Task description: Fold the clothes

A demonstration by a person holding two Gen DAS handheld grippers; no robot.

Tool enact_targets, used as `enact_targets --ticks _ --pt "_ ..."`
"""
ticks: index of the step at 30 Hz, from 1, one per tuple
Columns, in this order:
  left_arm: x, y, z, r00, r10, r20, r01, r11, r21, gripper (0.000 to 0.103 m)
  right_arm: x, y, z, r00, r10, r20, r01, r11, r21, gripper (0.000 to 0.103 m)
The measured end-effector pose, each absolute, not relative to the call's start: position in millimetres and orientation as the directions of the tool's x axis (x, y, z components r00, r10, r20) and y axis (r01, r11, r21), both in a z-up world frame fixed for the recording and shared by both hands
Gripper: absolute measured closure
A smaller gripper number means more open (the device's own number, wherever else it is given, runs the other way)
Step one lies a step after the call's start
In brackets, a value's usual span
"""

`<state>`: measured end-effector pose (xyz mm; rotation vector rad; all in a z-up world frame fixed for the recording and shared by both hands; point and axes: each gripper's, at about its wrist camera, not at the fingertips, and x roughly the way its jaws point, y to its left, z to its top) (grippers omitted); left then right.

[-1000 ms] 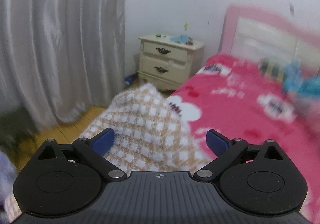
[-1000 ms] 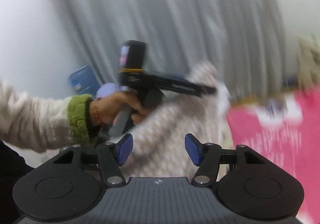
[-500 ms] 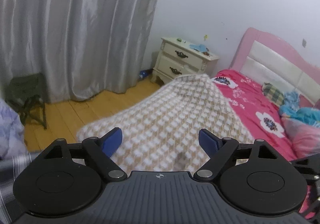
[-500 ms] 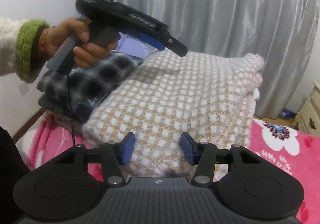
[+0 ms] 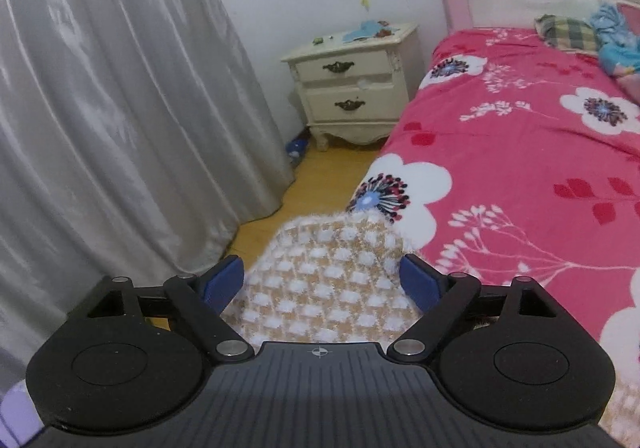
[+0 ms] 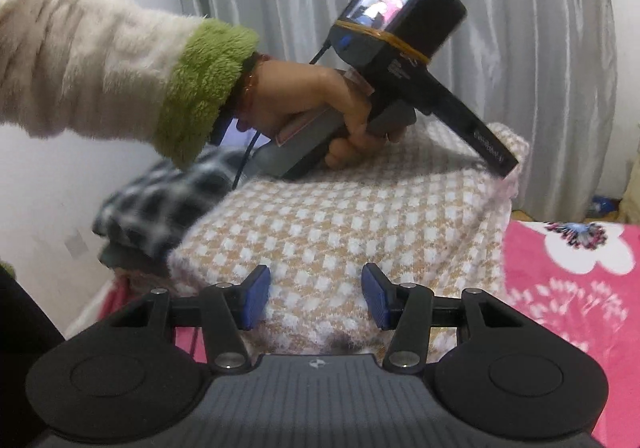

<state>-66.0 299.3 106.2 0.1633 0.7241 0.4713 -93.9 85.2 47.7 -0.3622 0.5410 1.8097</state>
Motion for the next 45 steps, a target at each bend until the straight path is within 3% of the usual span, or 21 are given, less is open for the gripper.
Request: enact_targets --ticks 3,10,17,20,24,28,31,35,37,40,42,45 --pt "-82 314 123 0.666 0.43 -0.61 -0.393 0.897 0.203 0.018 -93 86 51 -0.336 0.794 -0.507 -0.942 -0.275 0.193 0.05" --pt "-201 295 179 0.742 0.428 -0.515 -0.493 0.87 0.013 0.021 -106 99 66 -0.331 0.76 -0.56 -0.941 -0.308 0.139 0.05" --pt "-289 201 97 0.761 0.338 -0.553 -0.484 0.864 -0.138 0.023 -135 102 93 -0.155 0.734 -0.661 -0.983 -0.179 0.032 0.051" --pt "-300 202 112 0.748 0.385 -0.54 -0.57 0.79 -0.225 0.026 -140 70 135 -0.071 0.722 -0.688 -0.997 -0.081 0.019 0.051" --pt "-324 185 179 0.817 0.441 -0.373 -0.552 0.785 -0.281 0.019 -141 4 210 0.048 0.787 -0.615 -0.988 -0.052 -0.143 0.05" --pt "-343 142 256 0.869 0.467 -0.166 -0.495 0.815 -0.301 0.014 -144 -49 275 0.098 0.861 -0.499 -0.98 -0.004 -0.199 0.05" --pt "-363 101 300 0.879 0.476 -0.025 -0.462 0.838 -0.291 0.002 -155 -82 322 0.112 0.919 -0.379 -0.978 0.035 -0.206 0.047" --pt "-386 48 331 0.866 0.495 0.071 -0.47 0.854 -0.223 0.0 -180 -113 359 0.129 0.959 -0.252 -0.975 0.076 -0.211 0.037" --pt "-392 30 333 0.862 0.502 0.066 -0.48 0.852 -0.211 0.0 -194 -125 363 0.127 0.966 -0.227 -0.977 0.082 -0.197 0.029" --pt "-408 25 322 0.882 0.47 -0.021 -0.452 0.833 -0.319 0.0 -204 -129 353 0.122 0.96 -0.252 -0.986 0.088 -0.139 0.022" --pt "-417 29 304 0.901 0.431 -0.052 -0.414 0.816 -0.404 0.0 -208 -122 333 0.111 0.945 -0.307 -0.991 0.084 -0.1 0.015" --pt "-416 31 270 0.86 0.485 -0.157 -0.504 0.761 -0.409 0.0 -210 -102 285 0.107 0.887 -0.449 -0.994 0.095 -0.048 0.012"
